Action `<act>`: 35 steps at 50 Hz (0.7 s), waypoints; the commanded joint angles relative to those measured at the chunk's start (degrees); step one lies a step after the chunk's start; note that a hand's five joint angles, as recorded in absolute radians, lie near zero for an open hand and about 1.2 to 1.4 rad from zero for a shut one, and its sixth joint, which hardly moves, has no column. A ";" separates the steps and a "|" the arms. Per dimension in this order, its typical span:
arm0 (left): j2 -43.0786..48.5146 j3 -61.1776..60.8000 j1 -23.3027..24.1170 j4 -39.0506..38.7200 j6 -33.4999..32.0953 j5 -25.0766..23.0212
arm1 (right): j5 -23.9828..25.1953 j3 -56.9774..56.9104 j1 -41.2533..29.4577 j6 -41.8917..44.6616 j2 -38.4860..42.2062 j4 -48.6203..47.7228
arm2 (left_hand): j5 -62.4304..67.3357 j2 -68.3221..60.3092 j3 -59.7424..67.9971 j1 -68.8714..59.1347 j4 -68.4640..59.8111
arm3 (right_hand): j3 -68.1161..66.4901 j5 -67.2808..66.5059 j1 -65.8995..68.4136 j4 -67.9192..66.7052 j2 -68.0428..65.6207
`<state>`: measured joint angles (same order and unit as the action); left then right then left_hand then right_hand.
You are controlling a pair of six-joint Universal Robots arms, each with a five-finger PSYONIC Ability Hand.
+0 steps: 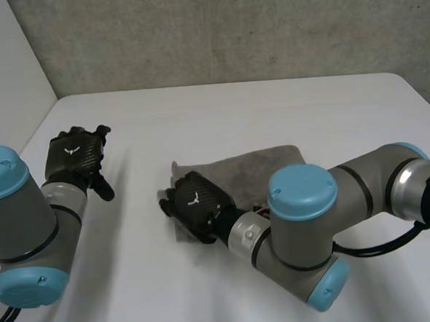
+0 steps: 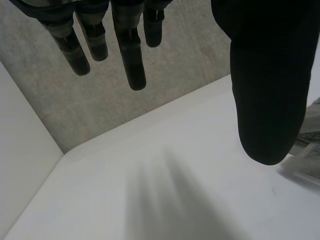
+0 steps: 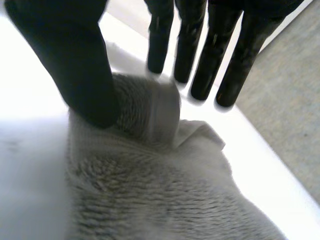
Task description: Fold the laundry
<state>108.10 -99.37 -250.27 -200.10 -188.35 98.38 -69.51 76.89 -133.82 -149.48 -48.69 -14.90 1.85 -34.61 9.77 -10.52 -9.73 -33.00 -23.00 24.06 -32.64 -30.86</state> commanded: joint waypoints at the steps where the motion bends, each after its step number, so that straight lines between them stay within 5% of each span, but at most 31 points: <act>1: 0.00 -0.56 0.57 -0.03 0.00 -0.03 | -7.13 0.10 0.75 -3.71 -7.91 3.65 | -1.80 24.57 0.27 0.48 -0.32 | 23.00 23.00 -14.06 22.64 20.86; 8: -0.09 -1.09 1.01 -0.03 0.00 -0.03 | -8.98 6.49 12.24 -16.17 -17.83 6.81 | -1.80 24.57 0.27 0.48 -0.32 | 23.00 23.00 -14.06 22.64 20.86; 20: 1.49 -2.67 8.12 -0.47 0.00 -0.03 | -6.34 24.00 26.06 -15.93 -19.95 4.00 | -1.80 24.57 0.27 0.48 -0.32 | 21.57 21.57 -12.63 21.21 19.43; 30: 0.88 -3.02 7.87 -1.26 0.00 -0.03 | -4.49 26.38 28.52 -10.31 -14.68 -4.70 | -1.80 24.57 0.27 0.48 -0.32 | -46.91 -46.91 55.85 -47.27 -49.05; 35: 0.44 -3.28 7.69 -1.35 0.00 -0.03 | -6.16 25.06 28.35 -7.41 -15.38 -4.70 | -1.85 24.61 0.23 0.52 -0.27 | -47.00 -47.00 55.94 -47.36 -49.14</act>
<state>109.09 -102.34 -242.11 -201.38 -188.35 98.36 -73.90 103.88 -105.00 -160.02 -64.13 -19.41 1.85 -34.61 9.77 -10.52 -9.72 -67.17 -55.27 53.69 -67.49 -67.13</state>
